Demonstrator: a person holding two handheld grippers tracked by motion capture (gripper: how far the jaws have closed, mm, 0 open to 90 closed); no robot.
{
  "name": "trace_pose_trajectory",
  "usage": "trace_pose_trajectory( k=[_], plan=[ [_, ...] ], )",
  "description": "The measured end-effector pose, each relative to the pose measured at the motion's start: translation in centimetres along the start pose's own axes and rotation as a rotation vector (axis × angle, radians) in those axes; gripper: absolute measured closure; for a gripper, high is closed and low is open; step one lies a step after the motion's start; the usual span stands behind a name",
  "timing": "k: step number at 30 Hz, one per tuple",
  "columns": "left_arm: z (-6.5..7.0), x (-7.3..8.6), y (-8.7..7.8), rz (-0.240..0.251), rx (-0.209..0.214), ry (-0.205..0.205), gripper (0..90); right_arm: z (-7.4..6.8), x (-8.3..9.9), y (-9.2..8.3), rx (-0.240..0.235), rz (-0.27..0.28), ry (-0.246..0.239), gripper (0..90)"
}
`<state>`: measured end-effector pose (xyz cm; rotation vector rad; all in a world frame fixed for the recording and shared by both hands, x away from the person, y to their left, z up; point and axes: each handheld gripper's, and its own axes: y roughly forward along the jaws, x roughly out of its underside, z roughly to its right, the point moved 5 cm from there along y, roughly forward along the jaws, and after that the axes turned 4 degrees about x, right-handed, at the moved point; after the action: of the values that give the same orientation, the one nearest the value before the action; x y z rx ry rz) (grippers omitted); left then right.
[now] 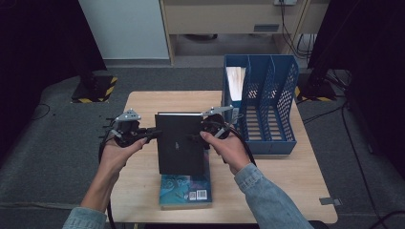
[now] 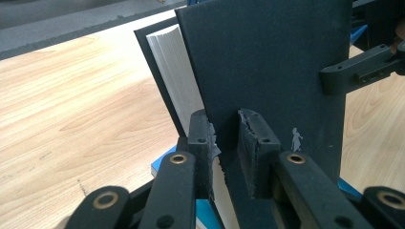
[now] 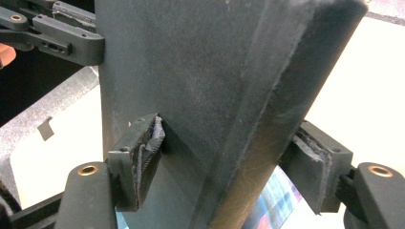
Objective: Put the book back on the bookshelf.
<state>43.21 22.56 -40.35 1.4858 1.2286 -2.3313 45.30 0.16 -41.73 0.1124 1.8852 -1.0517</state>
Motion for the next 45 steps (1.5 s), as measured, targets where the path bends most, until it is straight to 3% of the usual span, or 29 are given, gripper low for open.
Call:
trace_pose_trajectory(
  k=[9, 24, 33, 42, 45],
  plan=[
    [-1.0, -0.4, 0.1, 0.008, -0.005, -0.002, 75.6, 0.2, -1.0, 0.7, 0.007, 0.001, -0.012, 32.0],
    [-2.3, -1.6, 0.6, -0.021, -0.025, 0.002, 75.9, 1.3, -2.1, 1.9, -0.003, 0.002, 0.022, 32.0],
    [-3.3, -2.3, 0.7, -0.009, -0.047, -0.010, 75.9, 1.6, -3.3, 2.7, 0.004, 0.010, 0.039, 31.9],
    [-3.8, -2.5, 0.4, 0.001, -0.056, -0.019, 75.9, 1.4, -4.3, 3.1, 0.016, 0.019, 0.011, 31.7],
    [-3.6, -2.4, 0.3, 0.005, -0.058, -0.005, 75.9, 1.4, -4.1, 3.0, 0.018, 0.019, -0.008, 31.6]
  ],
)
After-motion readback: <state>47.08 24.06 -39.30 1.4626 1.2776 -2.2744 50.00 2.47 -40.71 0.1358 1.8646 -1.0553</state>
